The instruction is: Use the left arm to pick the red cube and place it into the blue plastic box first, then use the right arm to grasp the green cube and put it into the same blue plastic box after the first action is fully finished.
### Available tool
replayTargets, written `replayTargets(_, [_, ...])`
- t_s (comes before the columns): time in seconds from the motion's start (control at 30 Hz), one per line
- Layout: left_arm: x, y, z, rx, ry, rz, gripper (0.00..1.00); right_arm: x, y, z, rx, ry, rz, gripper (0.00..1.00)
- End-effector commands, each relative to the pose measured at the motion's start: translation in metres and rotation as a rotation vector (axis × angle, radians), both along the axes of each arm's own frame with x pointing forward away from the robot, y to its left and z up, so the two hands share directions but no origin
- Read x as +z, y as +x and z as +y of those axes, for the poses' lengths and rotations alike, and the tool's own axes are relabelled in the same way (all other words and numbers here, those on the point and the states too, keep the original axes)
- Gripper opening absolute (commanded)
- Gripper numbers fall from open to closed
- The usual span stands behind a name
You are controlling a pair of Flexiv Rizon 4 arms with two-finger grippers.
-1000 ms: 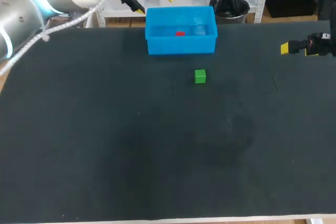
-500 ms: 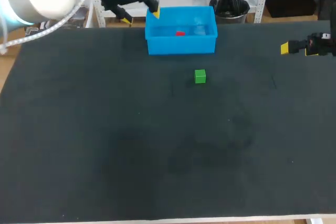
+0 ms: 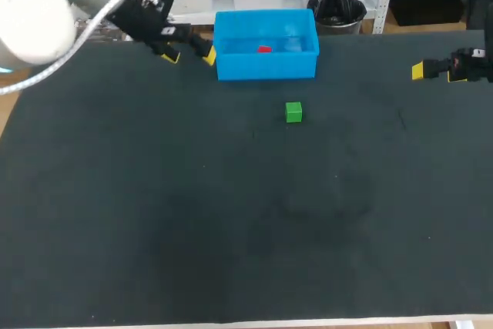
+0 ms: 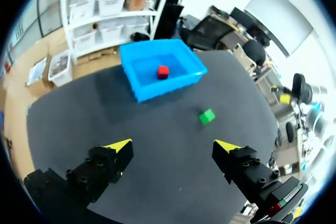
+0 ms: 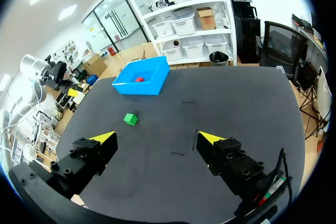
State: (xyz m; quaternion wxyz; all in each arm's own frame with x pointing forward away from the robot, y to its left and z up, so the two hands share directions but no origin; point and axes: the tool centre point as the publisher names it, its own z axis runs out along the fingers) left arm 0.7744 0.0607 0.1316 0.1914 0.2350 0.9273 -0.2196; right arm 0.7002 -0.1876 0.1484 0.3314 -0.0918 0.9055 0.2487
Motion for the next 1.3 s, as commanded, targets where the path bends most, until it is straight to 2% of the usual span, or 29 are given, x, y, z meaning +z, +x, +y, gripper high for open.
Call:
replayTargets(0.03, [-0.007, -0.016, 0.011, -0.008, -0.03, -0.07, 1.0, 0.001, -0.001, 0.001, -0.005, -0.005, 0.002, 1.0])
replayTargets(0.33, [-0.019, -0.03, 0.019, -0.09, 0.004, -0.076, 1.0, 0.001, -0.001, 0.001, -0.005, -0.005, 0.002, 1.0])
replayTargets(1.0, [-0.019, -0.03, 0.019, -0.09, 0.004, -0.076, 1.0, 0.001, -0.001, 0.001, -0.005, -0.005, 0.002, 1.0])
replayTargets(1.13, [-0.019, -0.03, 0.019, -0.09, 0.004, -0.076, 1.0, 0.003, -0.002, -0.003, -0.029, -0.035, 0.029, 1.0])
replayTargets(1.3, [-0.019, -0.03, 0.019, -0.09, 0.004, -0.076, 1.0, 0.004, 0.01, 0.009, -0.005, -0.055, 0.059, 1.0])
